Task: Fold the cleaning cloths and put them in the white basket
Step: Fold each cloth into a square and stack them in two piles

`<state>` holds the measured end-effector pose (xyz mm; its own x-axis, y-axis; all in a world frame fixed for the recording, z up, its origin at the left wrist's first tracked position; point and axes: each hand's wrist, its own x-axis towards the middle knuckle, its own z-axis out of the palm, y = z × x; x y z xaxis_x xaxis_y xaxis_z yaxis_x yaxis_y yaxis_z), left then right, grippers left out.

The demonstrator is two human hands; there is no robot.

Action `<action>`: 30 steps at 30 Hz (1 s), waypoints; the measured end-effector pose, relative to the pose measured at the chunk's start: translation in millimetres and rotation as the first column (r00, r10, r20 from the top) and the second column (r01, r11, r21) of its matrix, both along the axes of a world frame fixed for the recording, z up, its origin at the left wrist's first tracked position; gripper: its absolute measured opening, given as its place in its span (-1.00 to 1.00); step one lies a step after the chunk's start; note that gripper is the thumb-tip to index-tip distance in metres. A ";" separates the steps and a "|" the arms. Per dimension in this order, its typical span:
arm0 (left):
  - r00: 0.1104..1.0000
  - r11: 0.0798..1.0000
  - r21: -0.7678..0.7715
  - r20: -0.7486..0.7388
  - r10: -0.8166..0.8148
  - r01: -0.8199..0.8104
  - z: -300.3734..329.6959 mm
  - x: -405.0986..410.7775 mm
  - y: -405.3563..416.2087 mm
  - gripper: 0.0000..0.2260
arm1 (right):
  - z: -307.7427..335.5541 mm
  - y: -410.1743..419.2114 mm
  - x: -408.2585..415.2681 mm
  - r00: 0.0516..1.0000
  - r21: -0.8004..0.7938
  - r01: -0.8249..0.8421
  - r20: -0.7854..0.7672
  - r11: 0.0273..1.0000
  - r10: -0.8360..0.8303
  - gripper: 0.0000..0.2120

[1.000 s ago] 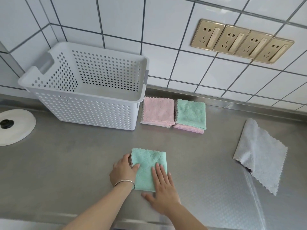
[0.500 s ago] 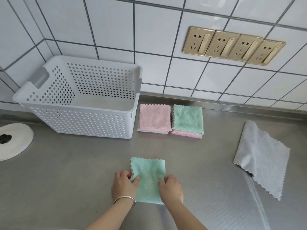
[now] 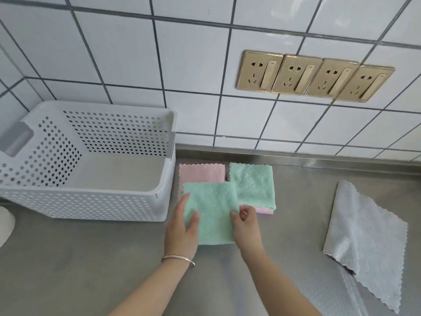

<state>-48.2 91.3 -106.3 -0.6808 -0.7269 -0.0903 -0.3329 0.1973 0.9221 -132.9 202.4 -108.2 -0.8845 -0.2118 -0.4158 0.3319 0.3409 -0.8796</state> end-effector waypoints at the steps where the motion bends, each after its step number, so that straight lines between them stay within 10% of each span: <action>1: 0.998 0.996 -0.070 0.023 -0.060 0.061 -1.5 -12.3 -6.8 -0.66 | 3.2 -6.4 -14.0 1.000 -0.032 0.002 0.004 0.999 -0.001 -0.93; 8: 0.971 0.970 -0.218 0.232 -0.056 0.108 -12.0 -84.8 -51.5 -0.62 | -6.9 -55.2 -80.6 0.999 -0.095 -0.008 0.053 0.995 0.013 -0.75; 14: 0.893 0.941 -0.304 0.449 0.002 0.151 -33.8 -103.3 -70.3 -0.58 | -22.9 -81.0 -80.4 0.994 0.163 -0.040 -0.089 0.986 0.055 -0.67; 30: 0.928 0.928 -0.320 0.367 -0.063 0.189 -41.8 -103.9 -71.5 -0.53 | -38.3 -82.9 -80.7 0.850 0.573 -0.103 -0.374 0.813 0.372 -0.67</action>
